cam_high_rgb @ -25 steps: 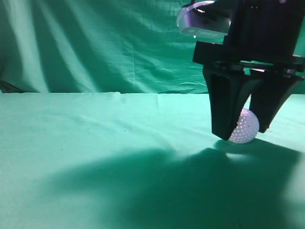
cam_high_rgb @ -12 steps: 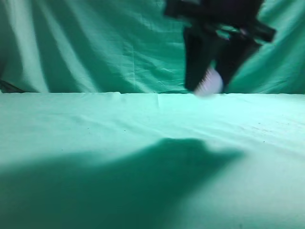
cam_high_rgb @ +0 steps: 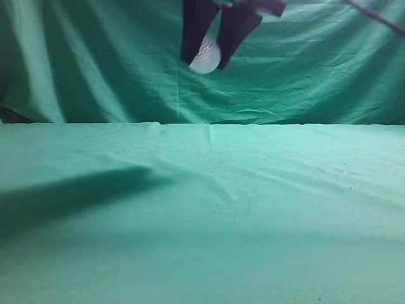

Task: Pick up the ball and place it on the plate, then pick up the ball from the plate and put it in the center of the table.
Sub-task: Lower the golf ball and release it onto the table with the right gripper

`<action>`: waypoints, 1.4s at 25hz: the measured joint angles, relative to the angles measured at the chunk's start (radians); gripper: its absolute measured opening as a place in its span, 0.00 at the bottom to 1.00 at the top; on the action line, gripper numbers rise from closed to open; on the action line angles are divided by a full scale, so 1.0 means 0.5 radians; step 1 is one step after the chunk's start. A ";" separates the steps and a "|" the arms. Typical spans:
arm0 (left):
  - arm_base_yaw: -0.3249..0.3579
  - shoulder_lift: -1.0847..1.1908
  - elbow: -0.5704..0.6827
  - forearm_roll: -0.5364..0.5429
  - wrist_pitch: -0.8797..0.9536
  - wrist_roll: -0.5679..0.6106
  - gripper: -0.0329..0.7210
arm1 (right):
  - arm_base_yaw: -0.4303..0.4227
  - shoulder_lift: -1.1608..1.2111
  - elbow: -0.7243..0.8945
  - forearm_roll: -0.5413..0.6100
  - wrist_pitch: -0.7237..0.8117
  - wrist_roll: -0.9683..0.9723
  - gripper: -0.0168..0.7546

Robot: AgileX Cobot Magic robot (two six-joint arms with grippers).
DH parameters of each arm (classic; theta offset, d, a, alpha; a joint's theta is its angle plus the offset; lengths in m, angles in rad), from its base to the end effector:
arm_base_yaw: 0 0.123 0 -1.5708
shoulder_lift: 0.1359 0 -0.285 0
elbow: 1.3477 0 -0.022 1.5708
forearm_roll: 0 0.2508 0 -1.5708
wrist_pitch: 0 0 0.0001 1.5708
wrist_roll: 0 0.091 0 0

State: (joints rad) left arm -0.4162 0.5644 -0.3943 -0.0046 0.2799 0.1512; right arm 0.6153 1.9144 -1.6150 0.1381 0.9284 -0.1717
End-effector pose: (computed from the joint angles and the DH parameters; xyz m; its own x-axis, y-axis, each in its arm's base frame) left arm 0.1087 -0.0482 0.2754 -0.2618 0.2756 -0.9249 0.4485 0.8833 0.1363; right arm 0.3366 0.2502 0.2625 -0.6836 -0.5909 -0.4284 -0.6747 0.7354 0.0623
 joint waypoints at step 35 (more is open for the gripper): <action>0.000 0.000 0.000 0.000 -0.003 -0.035 0.11 | 0.263 0.809 -0.831 -0.021 0.097 -0.121 0.71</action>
State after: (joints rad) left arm -0.4162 0.5644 -0.3943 -0.0046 0.2783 0.1339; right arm 0.7470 2.3191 -2.0302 0.1274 0.9769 -0.2321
